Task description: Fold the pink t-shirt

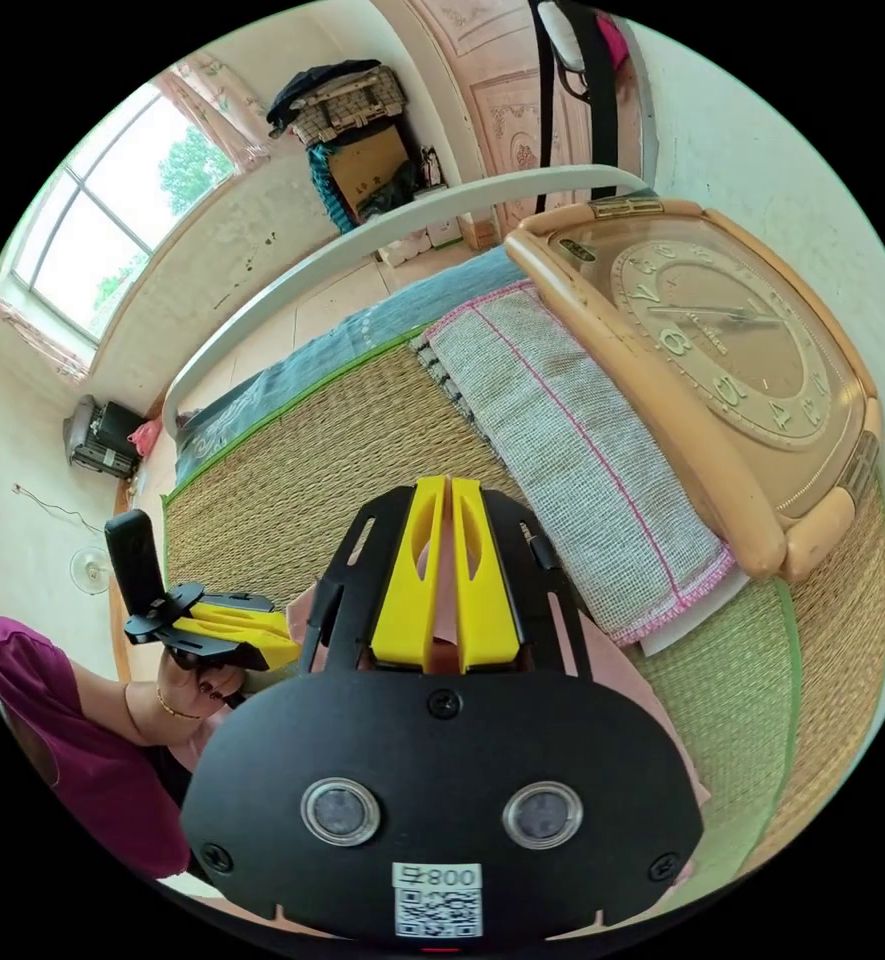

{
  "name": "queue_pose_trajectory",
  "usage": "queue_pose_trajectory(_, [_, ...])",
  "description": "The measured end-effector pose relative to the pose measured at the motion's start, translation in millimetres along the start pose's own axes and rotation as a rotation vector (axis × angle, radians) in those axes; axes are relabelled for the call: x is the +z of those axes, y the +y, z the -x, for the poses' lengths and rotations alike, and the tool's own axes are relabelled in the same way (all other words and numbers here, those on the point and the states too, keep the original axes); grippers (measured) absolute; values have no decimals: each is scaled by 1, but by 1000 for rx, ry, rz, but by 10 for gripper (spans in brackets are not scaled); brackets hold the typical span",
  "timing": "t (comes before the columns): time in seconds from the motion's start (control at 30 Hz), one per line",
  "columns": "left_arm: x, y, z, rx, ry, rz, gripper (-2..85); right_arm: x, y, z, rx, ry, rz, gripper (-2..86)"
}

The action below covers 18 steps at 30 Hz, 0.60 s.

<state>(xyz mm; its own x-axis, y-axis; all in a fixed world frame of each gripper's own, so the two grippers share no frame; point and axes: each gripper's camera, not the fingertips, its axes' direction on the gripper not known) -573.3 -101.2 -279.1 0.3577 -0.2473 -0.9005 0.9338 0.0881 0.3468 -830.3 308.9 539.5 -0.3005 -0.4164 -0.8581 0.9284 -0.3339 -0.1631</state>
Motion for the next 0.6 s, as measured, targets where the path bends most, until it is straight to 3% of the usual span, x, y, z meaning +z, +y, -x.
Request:
queue_pose_trajectory(0.2, [9,-8,-39,174,39,21,5,-81,56,-34,68,-101,-169,9])
queue_pose_trajectory(0.6, [96,-11,-100,396,166,448,6,-122,227,-130,414,-197,-205,7])
